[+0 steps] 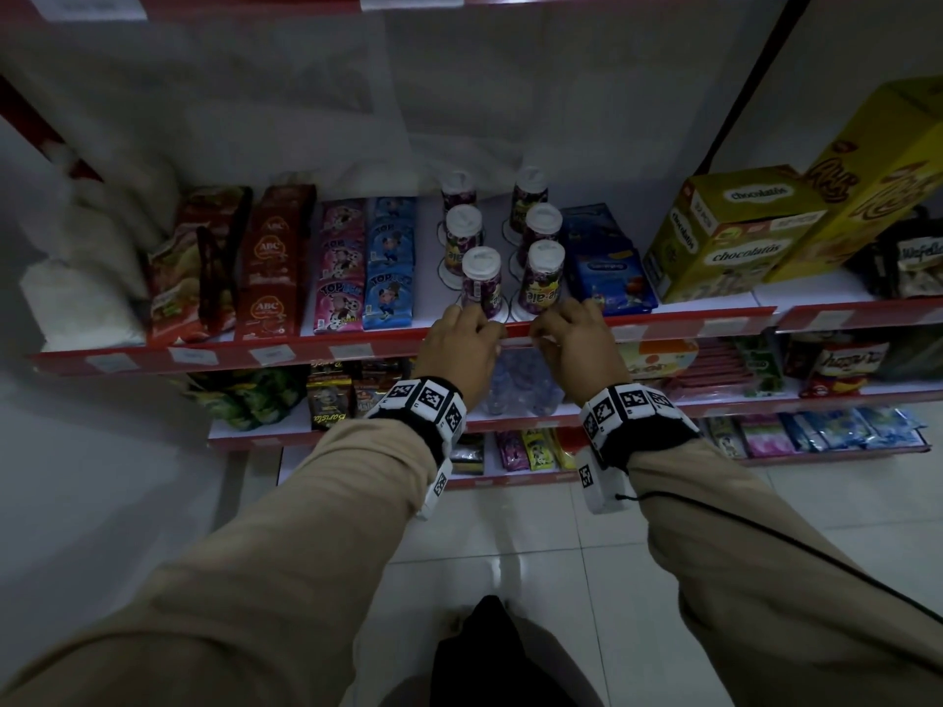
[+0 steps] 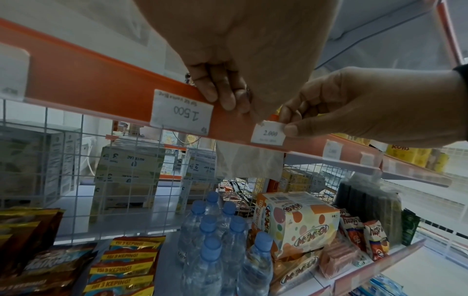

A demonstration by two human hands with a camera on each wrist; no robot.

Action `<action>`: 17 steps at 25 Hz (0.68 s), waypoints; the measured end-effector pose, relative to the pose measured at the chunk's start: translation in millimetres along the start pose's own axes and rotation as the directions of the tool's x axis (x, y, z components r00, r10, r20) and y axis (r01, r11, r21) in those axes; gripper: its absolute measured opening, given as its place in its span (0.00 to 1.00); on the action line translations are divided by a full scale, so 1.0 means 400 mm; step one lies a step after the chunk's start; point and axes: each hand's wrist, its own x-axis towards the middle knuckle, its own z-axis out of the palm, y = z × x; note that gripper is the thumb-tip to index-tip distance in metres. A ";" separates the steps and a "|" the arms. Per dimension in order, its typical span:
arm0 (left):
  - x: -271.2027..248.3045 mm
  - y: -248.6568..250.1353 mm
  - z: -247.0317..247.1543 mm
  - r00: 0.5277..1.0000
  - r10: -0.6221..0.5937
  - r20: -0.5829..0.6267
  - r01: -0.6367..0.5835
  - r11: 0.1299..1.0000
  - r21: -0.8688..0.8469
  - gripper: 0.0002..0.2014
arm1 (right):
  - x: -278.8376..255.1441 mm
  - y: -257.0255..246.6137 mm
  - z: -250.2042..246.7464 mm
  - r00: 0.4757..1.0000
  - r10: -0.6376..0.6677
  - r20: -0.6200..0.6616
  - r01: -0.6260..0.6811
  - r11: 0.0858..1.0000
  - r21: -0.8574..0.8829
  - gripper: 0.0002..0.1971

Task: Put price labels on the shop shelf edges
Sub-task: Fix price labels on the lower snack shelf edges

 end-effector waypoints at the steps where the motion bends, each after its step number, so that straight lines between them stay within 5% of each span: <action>1: 0.000 0.003 -0.001 1.000 -0.006 0.007 0.006 1.000 0.004 0.13 | 0.001 0.002 -0.001 1.000 -0.003 0.008 0.003 1.000 -0.008 0.09; 17: -0.034 0.018 -0.018 0.999 -0.042 0.012 0.043 0.998 -0.051 0.15 | -0.011 0.016 -0.002 0.996 -0.077 -0.051 0.079 0.996 0.033 0.13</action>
